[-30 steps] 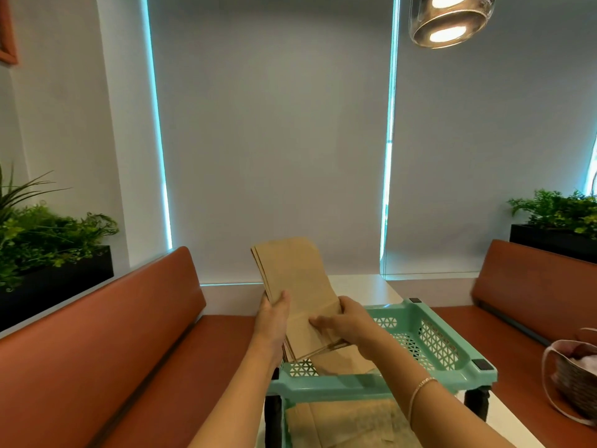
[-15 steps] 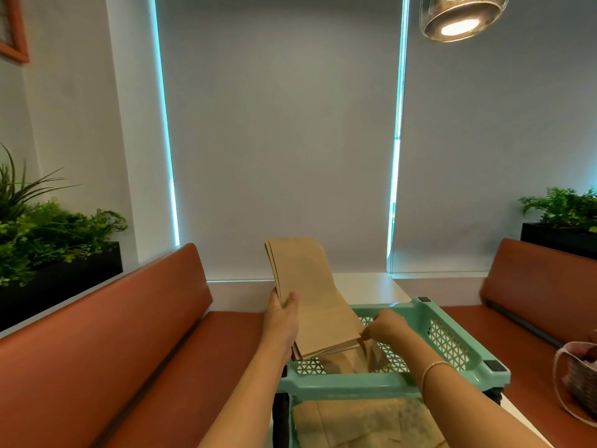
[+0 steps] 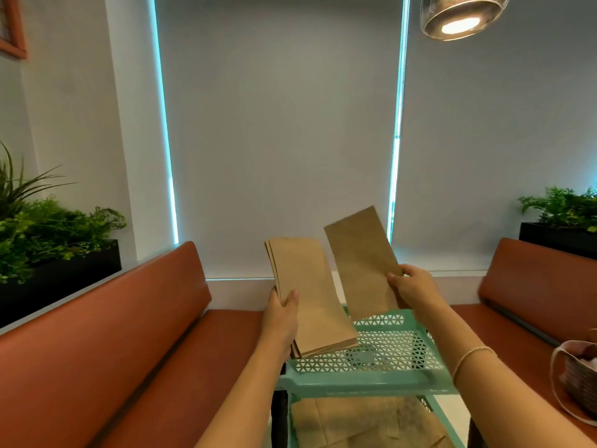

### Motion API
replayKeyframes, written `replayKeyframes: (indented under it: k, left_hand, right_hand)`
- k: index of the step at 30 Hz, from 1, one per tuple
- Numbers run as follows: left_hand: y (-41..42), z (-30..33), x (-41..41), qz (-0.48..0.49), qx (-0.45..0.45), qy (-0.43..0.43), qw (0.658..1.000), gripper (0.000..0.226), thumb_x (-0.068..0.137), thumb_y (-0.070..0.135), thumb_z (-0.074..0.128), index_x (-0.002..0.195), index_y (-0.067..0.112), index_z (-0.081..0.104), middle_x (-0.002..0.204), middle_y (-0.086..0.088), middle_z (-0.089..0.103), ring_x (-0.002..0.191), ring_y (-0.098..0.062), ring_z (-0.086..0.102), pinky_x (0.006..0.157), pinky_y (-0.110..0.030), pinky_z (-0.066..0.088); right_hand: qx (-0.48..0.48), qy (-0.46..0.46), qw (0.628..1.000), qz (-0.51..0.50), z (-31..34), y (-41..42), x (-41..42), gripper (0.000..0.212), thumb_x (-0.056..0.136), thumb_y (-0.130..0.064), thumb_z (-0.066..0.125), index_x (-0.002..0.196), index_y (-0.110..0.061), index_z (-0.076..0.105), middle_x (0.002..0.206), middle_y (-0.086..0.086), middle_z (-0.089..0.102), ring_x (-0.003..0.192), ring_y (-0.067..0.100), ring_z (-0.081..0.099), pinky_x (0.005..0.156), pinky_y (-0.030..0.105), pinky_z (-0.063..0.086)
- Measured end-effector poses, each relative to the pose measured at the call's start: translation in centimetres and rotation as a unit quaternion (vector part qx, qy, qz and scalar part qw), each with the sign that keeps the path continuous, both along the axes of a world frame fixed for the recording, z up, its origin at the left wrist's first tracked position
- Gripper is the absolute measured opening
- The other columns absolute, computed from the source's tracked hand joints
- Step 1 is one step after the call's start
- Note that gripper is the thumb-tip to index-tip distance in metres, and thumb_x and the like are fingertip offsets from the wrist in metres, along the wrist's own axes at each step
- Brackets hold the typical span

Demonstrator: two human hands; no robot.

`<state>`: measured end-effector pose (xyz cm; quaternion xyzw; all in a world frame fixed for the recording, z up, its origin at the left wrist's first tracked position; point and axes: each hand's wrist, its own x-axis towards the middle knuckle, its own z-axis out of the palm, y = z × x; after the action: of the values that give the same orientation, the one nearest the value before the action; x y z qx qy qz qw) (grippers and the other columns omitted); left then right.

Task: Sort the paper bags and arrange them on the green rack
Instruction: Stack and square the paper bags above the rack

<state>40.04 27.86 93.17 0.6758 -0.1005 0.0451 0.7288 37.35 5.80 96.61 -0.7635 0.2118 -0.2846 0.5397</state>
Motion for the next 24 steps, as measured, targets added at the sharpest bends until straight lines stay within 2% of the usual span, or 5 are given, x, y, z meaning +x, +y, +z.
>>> replayKeyframes:
  k: [4,8,12,19,24]
  left_hand:
    - [0.0,-0.1,0.1,0.004,0.0,0.009,1.0,0.032,0.099,0.022,0.045,0.131,0.017,0.044,0.124,-0.006,0.058,0.112,-0.025,0.056,0.1,-0.045,0.045]
    - [-0.1,0.0,-0.1,0.006,-0.001,-0.001,1.0,0.034,0.099,0.021,0.045,0.132,0.016,0.044,0.123,-0.004,0.058,0.112,-0.022,0.055,0.099,-0.039,0.045]
    - [-0.1,0.2,-0.3,0.002,0.011,-0.01,1.0,0.038,0.099,0.02,0.045,0.136,0.012,0.041,0.124,-0.002,0.055,0.117,-0.019,0.05,0.099,-0.03,0.04]
    - [-0.2,0.1,-0.6,-0.032,0.043,-0.037,0.998,0.034,0.099,0.021,0.045,0.133,0.014,0.046,0.117,0.003,0.056,0.113,-0.014,0.051,0.094,-0.026,0.04]
    - [-0.2,0.5,-1.0,-0.102,0.019,-0.059,0.993,0.023,0.099,0.031,0.04,0.121,0.034,0.047,0.116,0.012,0.058,0.114,-0.008,0.052,0.093,-0.022,0.042]
  right_hand:
    - [0.003,-0.023,0.999,0.04,2.1,-0.6,-1.3,0.011,0.09,-0.006,0.056,0.095,-0.012,0.064,0.091,0.014,0.065,0.075,0.026,0.06,0.071,0.038,0.053]
    - [-0.216,0.035,0.976,-0.016,4.4,-0.7,-2.5,0.017,0.084,-0.011,0.052,0.08,-0.022,0.064,0.093,0.006,0.068,0.089,0.026,0.059,0.087,0.043,0.05]
    - [-0.518,0.121,0.841,-0.097,7.5,0.7,-3.8,0.026,0.089,-0.02,0.046,0.102,-0.03,0.067,0.109,-0.003,0.062,0.117,0.025,0.042,0.111,0.057,0.013]
    - [-0.743,0.053,0.666,-0.031,5.2,8.0,-1.8,0.03,0.088,-0.021,0.045,0.108,-0.021,0.067,0.131,0.014,0.047,0.134,0.033,0.026,0.097,0.061,-0.024]
    - [-0.733,0.006,0.68,-0.025,2.8,10.7,0.4,0.012,0.062,-0.025,0.077,0.069,-0.02,0.069,0.099,0.012,0.064,0.109,0.036,0.056,0.102,0.066,0.014]
